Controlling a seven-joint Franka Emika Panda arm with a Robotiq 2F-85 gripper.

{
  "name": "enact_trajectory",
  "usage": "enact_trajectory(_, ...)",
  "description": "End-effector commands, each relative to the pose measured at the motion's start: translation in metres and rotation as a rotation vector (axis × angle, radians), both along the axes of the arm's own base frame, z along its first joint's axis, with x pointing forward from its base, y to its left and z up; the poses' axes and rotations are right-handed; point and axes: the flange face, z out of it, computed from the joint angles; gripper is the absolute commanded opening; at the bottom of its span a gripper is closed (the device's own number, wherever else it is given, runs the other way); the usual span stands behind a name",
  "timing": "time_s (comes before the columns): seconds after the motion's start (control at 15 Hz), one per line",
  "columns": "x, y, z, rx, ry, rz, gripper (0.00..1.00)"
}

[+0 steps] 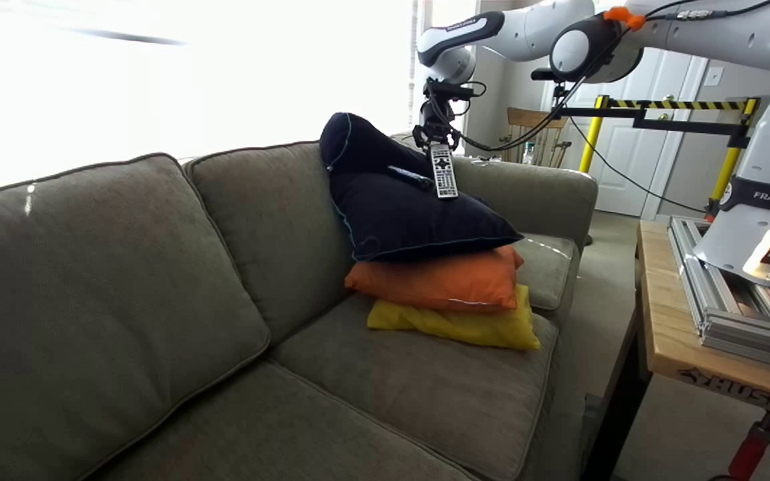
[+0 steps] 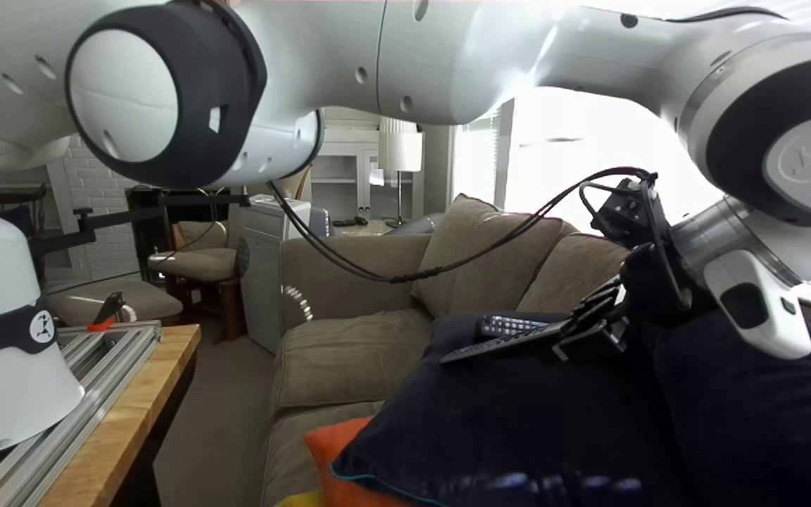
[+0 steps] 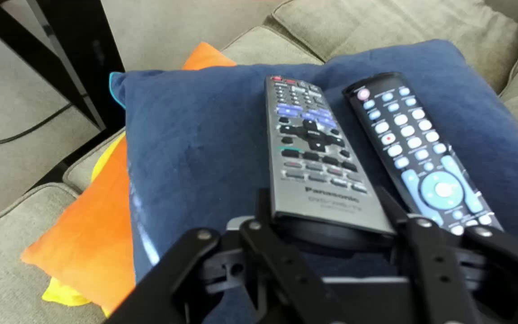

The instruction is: Flip the remote on the right

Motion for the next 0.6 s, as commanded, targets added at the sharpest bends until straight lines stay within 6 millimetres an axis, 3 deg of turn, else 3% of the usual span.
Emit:
enact_trajectory(0.0,0.011,-0.002,0.000,-0.092,-0.065,0.024,0.31)
enact_trajectory(0.53,0.053,0.023,0.001,-0.203,-0.265,-0.026,0.31)
